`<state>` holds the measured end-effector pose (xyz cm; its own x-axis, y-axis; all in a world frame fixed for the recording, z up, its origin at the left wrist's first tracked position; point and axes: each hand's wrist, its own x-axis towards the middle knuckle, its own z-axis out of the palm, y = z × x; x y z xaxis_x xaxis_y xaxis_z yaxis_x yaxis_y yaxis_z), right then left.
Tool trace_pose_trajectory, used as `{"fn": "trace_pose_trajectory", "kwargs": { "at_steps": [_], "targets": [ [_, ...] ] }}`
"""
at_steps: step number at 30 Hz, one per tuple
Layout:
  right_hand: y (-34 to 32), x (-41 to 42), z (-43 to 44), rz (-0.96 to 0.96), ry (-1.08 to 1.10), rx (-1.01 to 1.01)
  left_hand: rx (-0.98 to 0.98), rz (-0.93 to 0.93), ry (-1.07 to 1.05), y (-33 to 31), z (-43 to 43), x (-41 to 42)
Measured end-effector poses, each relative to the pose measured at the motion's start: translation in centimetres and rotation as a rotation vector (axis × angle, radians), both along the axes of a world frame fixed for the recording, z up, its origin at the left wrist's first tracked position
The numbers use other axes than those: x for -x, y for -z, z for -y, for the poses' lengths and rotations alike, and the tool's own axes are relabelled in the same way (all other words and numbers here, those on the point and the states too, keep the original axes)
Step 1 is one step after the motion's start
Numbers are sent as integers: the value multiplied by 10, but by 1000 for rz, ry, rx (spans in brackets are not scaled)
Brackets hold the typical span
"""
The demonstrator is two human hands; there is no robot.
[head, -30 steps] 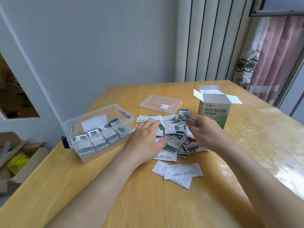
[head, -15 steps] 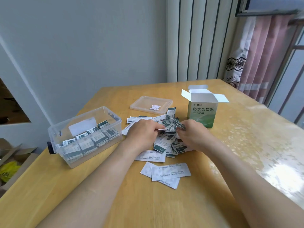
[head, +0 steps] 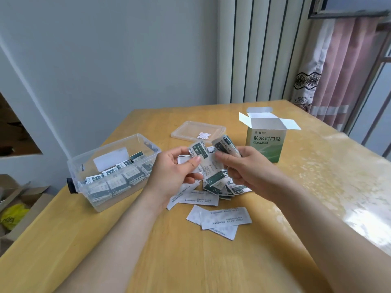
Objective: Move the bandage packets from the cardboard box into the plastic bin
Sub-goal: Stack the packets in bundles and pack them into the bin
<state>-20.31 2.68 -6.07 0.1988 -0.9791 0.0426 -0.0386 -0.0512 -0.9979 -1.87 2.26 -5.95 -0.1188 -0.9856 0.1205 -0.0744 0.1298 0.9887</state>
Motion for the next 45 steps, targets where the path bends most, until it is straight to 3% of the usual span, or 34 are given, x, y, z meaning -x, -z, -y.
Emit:
{"fn": "trace_pose_trajectory", "kwargs": {
  "at_steps": [4, 7, 8, 10, 12, 13, 19, 23, 26, 30, 32, 33, 36, 38, 40, 45],
  "targets": [
    [5, -9, -2, 55, 37, 0, 51, -33, -92, 1, 2, 0],
    [1, -8, -2, 39, 270, 95, 70, -89, -200, 0, 6, -6],
    [-1, -7, -3, -26, 412, 240, 66, -104, -248, 0, 8, -8],
    [-6, -4, -6, -338, 693, 720, 30, -96, -312, 1, 9, -10],
    [-9, -11, -14, -589, 694, 1110, -41, -137, -284, 1, 7, -6],
    [-8, -18, -17, -669, 640, 1204, -84, -188, -251, 0, 5, -3],
    [5, -30, -12, -912, 387, 1216, -168, -486, -96, -7, -1, 1],
    [6, -30, -12, -950, 338, 1201, -156, -494, -11, -10, -3, -2],
    [6, -31, -12, -959, 287, 1185, -94, -360, -60, -8, -3, -2],
    [7, -32, -16, -858, 250, 1117, -34, -306, -176, -4, 0, -4],
    [5, -35, -20, -560, 292, 977, 8, -313, -223, -5, 3, -8],
    [2, -36, -21, -337, 337, 831, 24, -325, -235, -6, 5, -10],
    [-12, -29, -17, 333, 369, 141, 54, -359, -200, -8, 3, -9],
    [-16, -25, -17, 551, 291, -178, 84, -332, -149, -7, -2, -2],
    [-16, -29, -19, 571, 206, -293, 111, -275, -102, -5, -7, 6],
    [-11, -43, -23, 532, -3, -333, 149, -140, -70, -2, -16, 20]
  ]
}}
